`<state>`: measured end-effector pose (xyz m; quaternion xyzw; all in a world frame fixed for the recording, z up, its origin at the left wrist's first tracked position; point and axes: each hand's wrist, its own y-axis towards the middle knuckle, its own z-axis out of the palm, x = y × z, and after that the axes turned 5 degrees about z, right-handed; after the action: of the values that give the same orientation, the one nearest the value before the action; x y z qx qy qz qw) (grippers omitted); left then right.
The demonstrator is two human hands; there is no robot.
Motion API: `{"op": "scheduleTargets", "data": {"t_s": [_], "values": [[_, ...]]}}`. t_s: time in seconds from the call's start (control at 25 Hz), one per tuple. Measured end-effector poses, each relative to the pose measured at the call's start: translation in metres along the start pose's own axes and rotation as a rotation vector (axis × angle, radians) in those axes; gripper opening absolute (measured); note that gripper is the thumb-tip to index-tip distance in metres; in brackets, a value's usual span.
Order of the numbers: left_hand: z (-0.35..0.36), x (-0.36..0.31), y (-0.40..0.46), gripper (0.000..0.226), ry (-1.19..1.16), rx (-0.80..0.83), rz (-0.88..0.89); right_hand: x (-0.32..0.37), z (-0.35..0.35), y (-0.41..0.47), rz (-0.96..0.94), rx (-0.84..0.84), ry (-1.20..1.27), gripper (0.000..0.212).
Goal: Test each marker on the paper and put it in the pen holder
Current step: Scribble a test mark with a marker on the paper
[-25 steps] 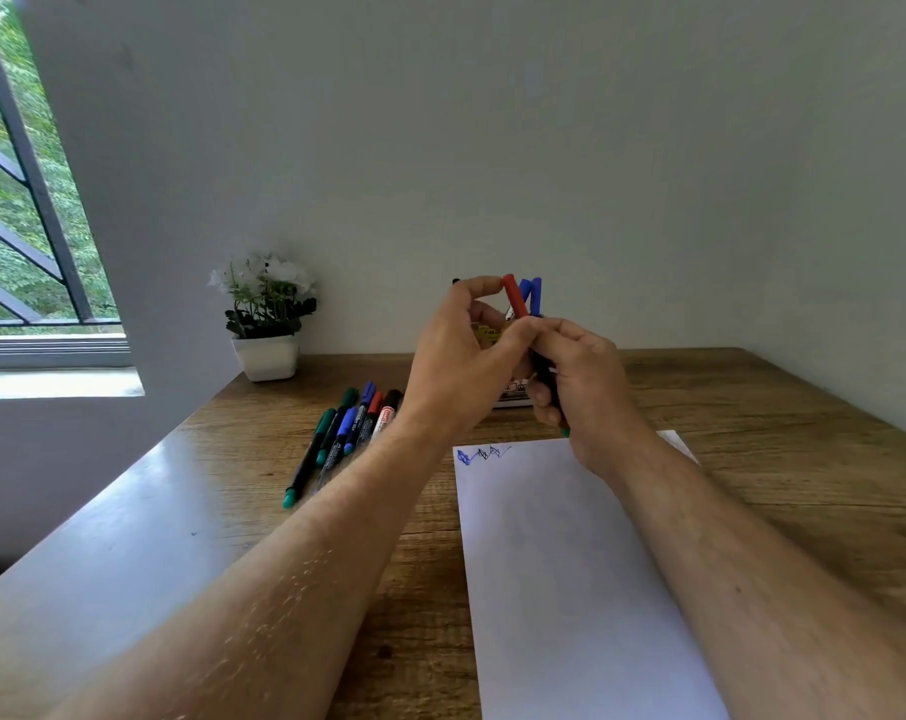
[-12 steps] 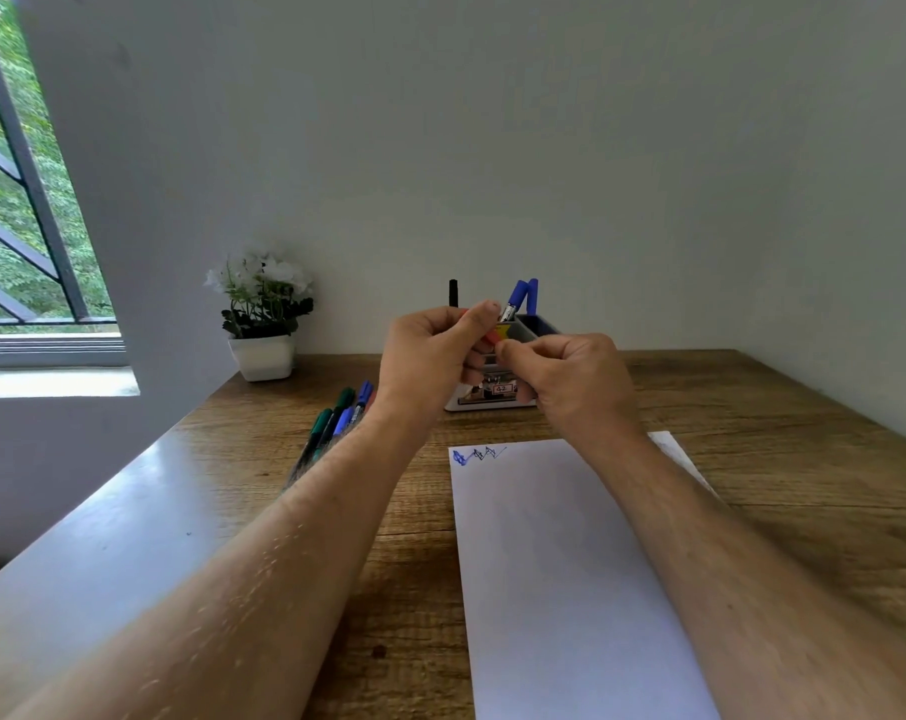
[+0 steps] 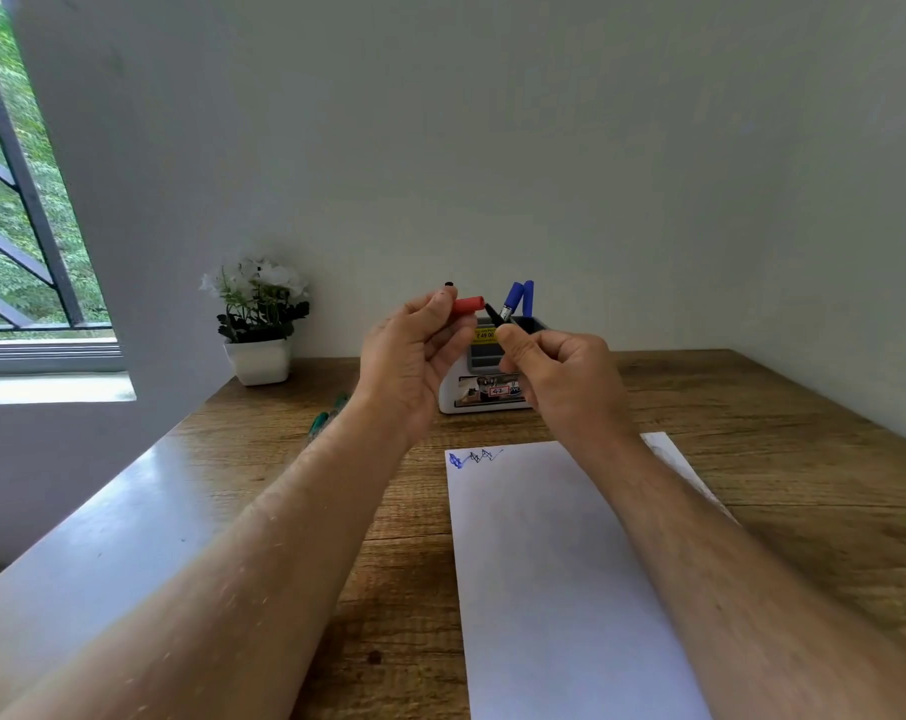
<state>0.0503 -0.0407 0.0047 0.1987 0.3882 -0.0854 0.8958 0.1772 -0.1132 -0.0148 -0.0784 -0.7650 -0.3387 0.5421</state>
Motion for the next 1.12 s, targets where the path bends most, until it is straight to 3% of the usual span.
{"op": "scheduleTargets", "data": {"t_s": [0.24,0.32,0.44,0.6,0.72,0.88,0.92,1.0,1.04,1.12], "values": [[0.000,-0.002,-0.002,0.035,-0.124,0.000,-0.093,-0.001,-0.003,0.002,-0.009,0.006,0.214,0.041],[-0.001,-0.001,0.001,0.043,-0.032,-0.011,-0.092,-0.002,-0.003,0.003,0.011,-0.027,0.196,0.031],[0.003,-0.003,-0.001,0.040,0.391,0.035,-0.094,-0.003,-0.004,0.003,0.032,-0.059,0.182,0.024],[0.009,0.004,-0.003,0.022,1.209,0.230,-0.110,-0.004,-0.010,-0.002,0.010,-0.054,0.114,0.032],[-0.002,0.019,0.002,0.014,1.530,0.253,-0.136,-0.004,-0.009,-0.005,0.079,-0.001,0.159,0.034],[-0.009,0.013,0.005,0.029,1.578,0.260,-0.298,-0.007,-0.009,-0.007,0.167,-0.034,-0.007,0.010],[-0.009,0.011,0.005,0.034,1.556,0.269,-0.359,-0.008,-0.010,-0.007,0.179,-0.048,-0.027,0.013],[-0.007,0.009,0.005,0.043,1.536,0.292,-0.442,-0.011,-0.012,-0.008,0.223,0.004,-0.056,0.040],[-0.008,0.011,0.006,0.046,1.550,0.299,-0.453,-0.011,-0.011,-0.010,0.249,0.067,-0.074,0.042],[-0.010,0.015,0.008,0.046,1.595,0.303,-0.430,-0.013,-0.009,-0.011,0.257,0.186,-0.159,0.023]]}}
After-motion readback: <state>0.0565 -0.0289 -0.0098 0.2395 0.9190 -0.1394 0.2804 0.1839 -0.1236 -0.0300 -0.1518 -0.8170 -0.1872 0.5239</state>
